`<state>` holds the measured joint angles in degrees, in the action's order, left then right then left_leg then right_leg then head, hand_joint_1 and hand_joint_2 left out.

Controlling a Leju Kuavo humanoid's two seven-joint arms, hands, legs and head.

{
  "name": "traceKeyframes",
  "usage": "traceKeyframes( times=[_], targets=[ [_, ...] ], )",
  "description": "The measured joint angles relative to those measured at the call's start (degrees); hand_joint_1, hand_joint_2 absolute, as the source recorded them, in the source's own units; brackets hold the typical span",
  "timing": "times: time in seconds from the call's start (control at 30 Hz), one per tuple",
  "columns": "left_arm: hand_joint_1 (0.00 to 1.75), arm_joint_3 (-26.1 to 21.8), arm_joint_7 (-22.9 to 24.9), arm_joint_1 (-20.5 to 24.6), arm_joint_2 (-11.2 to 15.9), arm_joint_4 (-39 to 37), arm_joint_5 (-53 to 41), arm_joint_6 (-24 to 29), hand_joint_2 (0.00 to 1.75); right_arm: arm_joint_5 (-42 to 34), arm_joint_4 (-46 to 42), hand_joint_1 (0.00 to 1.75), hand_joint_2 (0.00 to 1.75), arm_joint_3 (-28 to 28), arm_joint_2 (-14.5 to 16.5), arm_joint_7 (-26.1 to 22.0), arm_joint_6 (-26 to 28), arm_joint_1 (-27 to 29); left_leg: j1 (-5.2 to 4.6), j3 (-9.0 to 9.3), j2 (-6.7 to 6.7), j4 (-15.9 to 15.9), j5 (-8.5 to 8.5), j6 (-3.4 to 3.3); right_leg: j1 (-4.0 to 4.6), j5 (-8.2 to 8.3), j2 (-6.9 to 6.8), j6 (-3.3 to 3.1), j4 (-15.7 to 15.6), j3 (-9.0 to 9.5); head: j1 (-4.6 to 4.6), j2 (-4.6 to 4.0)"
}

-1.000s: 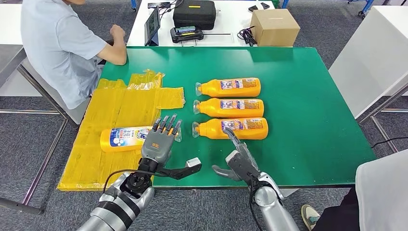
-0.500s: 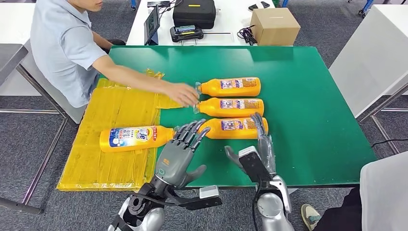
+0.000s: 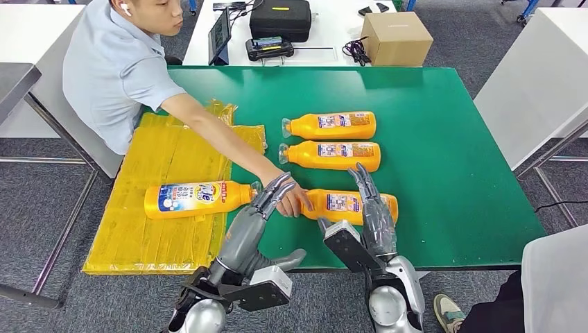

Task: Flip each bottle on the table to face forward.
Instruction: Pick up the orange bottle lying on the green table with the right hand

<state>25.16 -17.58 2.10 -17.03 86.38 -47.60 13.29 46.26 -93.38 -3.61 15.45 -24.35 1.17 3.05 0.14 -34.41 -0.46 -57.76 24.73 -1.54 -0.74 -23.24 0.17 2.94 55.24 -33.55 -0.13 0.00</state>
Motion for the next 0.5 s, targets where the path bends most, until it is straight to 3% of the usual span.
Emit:
traceKeyframes(
  times=[0.2,0.27,0.33,0.4,0.5],
  targets=[
    [0.0,-1.7,2.1,-1.0,-0.1,-0.2,14.2,-2.4,1.75,0.6,0.5,0.0,1.75,-0.3,-2.6,-0.3,1.1,1.0,0.0,-0.01,0.0,0.0,0.01,0.0,0.01,0.0,-0.01,0.0,0.0,-0.02,-0.01,0.0],
    [0.0,-2.3,3.0,-1.3,-0.2,-0.2,19.8,-3.6,0.87,3.1,0.3,0.0,1.75,-0.4,-3.0,-0.1,3.1,1.6,0.01,-0.01,0.0,0.0,0.01,0.0,0.01,-0.01,-0.01,0.0,0.0,-0.03,-0.01,0.0],
    [0.0,-2.8,3.6,-1.4,-0.3,-0.4,24.6,-4.6,0.87,5.8,-0.1,0.0,1.75,-0.6,-3.3,0.4,4.7,2.1,0.01,-0.01,0.01,0.0,0.01,0.01,0.02,-0.01,0.0,0.0,0.0,-0.03,-0.02,0.0],
    [0.0,-3.4,3.7,-1.7,-0.4,-0.6,28.8,-5.8,1.75,9.4,-0.3,0.0,1.75,-1.0,-3.8,1.8,5.8,2.5,0.02,0.0,0.01,0.0,0.01,0.01,0.02,-0.01,-0.01,0.0,0.0,-0.02,-0.02,0.0],
    [0.0,-4.4,3.8,-2.5,-0.5,-0.7,34.0,-7.4,1.75,15.7,-0.5,0.0,1.75,-1.7,-4.8,4.8,7.2,3.5,0.01,-0.01,0.0,0.0,0.01,0.01,0.01,-0.01,-0.01,-0.01,0.0,-0.02,-0.01,0.0]
  ],
)
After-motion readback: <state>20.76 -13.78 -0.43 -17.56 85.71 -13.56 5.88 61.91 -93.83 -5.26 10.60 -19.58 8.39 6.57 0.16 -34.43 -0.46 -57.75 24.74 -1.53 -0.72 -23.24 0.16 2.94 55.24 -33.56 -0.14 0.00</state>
